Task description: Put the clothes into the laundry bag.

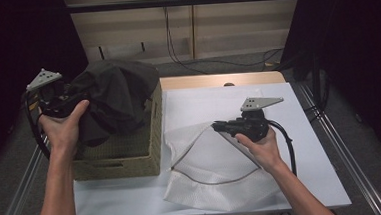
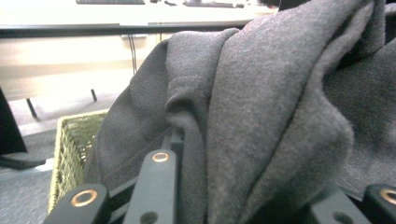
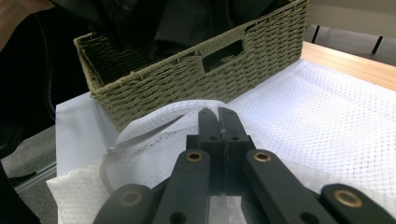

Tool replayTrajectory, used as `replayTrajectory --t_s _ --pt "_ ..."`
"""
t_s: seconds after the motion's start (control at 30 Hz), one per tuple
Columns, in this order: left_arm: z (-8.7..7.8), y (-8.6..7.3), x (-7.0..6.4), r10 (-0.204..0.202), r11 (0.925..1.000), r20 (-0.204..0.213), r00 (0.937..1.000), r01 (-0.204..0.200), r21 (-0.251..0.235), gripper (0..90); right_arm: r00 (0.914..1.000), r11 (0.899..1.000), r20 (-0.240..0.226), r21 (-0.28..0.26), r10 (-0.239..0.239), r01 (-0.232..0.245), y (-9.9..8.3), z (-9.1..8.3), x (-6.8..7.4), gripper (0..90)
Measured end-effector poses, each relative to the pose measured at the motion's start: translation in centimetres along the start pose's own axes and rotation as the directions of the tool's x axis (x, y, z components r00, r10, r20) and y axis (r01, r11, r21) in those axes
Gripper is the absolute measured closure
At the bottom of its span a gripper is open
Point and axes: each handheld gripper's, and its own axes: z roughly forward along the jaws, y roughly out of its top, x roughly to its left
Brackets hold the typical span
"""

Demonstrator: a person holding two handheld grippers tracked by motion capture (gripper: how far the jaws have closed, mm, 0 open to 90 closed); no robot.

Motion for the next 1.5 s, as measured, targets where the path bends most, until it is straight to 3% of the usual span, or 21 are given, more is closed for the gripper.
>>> replayTrajectory --t_s 0.37,0.7,0.87,0.97,1.27,1.5 --pt "-2.0 0.7 -0.1 -0.001 0.9975 0.031 0.9995 0.003 -0.070 69.4 1.0000 1.000 0.000 0.003 0.004 -0.004 -0.1 0.1 -0.2 89.6" --pt "-4.2 2.3 -0.3 0.012 0.9896 0.043 0.9990 -0.006 -0.144 69.4 1.0000 1.000 0.002 0.005 0.007 -0.007 -0.1 0.2 -0.3 89.6" --pt "-5.5 2.6 -0.7 0.006 0.9816 0.060 0.9982 0.005 -0.191 69.5 1.0000 1.000 0.000 0.008 0.009 -0.009 -0.2 0.2 -0.4 89.6" --pt "-5.7 2.6 -1.1 -0.003 0.9816 0.062 0.9981 0.014 -0.190 69.5 0.9999 1.000 -0.001 0.009 0.011 -0.011 -0.2 0.3 -0.5 89.6" --pt "-6.4 2.6 -2.6 0.033 0.9758 0.090 0.9954 -0.012 -0.218 69.4 0.9998 1.000 -0.009 0.021 0.016 -0.016 -0.4 0.7 -0.8 89.7" --pt "-7.1 3.2 -4.6 0.073 0.9679 0.159 0.9846 -0.032 -0.249 69.4 0.9997 0.999 -0.013 0.026 0.021 -0.020 -0.4 0.9 -1.0 89.7"
